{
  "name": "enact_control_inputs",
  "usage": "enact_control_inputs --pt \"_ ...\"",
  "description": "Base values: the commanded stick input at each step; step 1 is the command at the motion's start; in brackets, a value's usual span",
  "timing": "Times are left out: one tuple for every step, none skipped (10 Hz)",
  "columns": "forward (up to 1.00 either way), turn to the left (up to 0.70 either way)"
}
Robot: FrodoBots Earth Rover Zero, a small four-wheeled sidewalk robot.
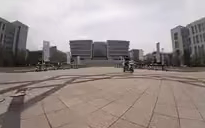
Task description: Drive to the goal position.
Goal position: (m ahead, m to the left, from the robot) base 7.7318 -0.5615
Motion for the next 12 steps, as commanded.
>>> enact_control_inputs --pt "0.7 0.01" --pt "0.7 0.01" --pt "0.7 0.01" --pt "0.7 0.01" --pt "0.7 0.01" --pt "0.7 0.01" --pt "0.7 0.01" --pt "0.7 0.01" --pt "0.7 0.01" --pt "0.7 0.01" --pt "0.7 0.01" --pt "0.7 0.01"
